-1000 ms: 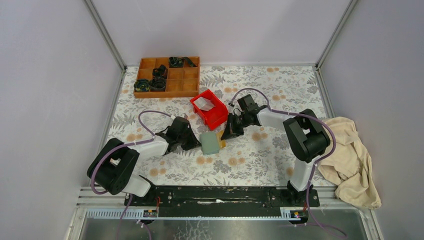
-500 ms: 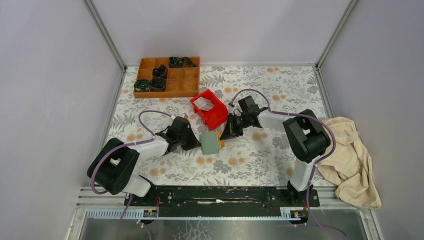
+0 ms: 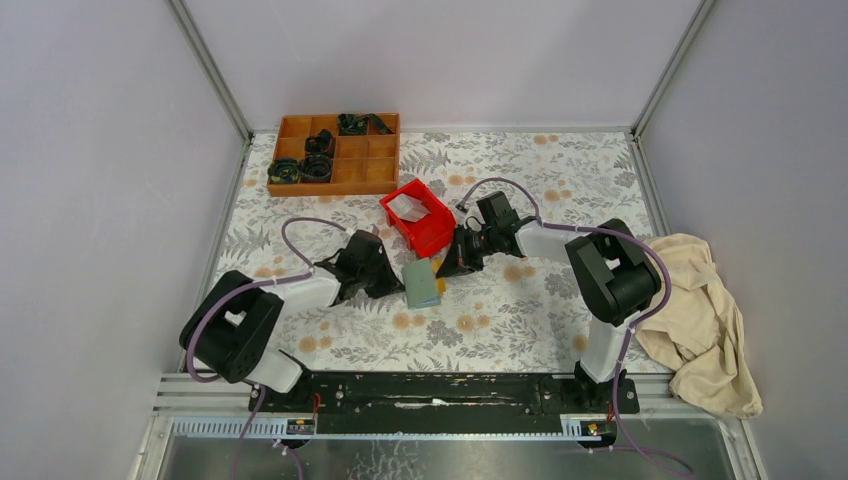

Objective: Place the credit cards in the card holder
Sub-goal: Insert the credit card into the card holder.

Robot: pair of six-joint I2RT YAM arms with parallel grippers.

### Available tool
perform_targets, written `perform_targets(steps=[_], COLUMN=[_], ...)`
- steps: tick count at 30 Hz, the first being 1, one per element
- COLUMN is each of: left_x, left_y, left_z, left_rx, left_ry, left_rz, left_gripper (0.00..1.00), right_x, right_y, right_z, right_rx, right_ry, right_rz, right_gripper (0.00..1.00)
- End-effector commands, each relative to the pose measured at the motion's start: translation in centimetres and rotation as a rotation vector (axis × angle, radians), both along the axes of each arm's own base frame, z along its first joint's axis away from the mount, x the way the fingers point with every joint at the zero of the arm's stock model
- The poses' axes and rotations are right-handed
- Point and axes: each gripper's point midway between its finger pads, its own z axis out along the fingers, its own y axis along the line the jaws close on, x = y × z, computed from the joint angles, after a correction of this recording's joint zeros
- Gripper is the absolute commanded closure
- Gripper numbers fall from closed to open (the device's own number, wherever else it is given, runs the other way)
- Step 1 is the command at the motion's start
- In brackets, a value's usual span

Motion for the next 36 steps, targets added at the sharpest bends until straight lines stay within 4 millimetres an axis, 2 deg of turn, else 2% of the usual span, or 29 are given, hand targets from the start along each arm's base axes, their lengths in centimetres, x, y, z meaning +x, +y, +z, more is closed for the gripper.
perform_targets(steps=[1, 9, 17, 28, 36], left_x=[-3.5, -3.8, -4.3, -4.9, -5.3], left_y=[2.2, 1.1, 0.0, -0.9, -1.0], left_z=[-4.1, -5.0, -5.9, -7.3, -8.1], left_rx=[0.145, 0.142, 0.128, 0.131, 0.134], left_ry=[0.146, 0.180, 0.208, 0.246, 0.274], left_rz=[-0.048, -0.101, -0.148, -0.202, -0.224], left_gripper=[0.98, 1.00, 1.00, 1.00, 1.00], right_x=[0.5, 1.0, 1.0, 0.4, 0.4], right_y=[0.6, 0.9, 1.1, 1.3, 0.5], right_z=[2.9, 3.9, 3.9, 2.9, 1.6], right_rx=[0.075, 0.067, -0.015, -0.175, -0.262], right_ry=[-0.057, -0.093, -0.145, -0.200, -0.200], right_rz=[0.011, 0.022, 0.058, 0.123, 0.135], right_gripper=[1.00, 1.00, 1.00, 1.00, 1.00])
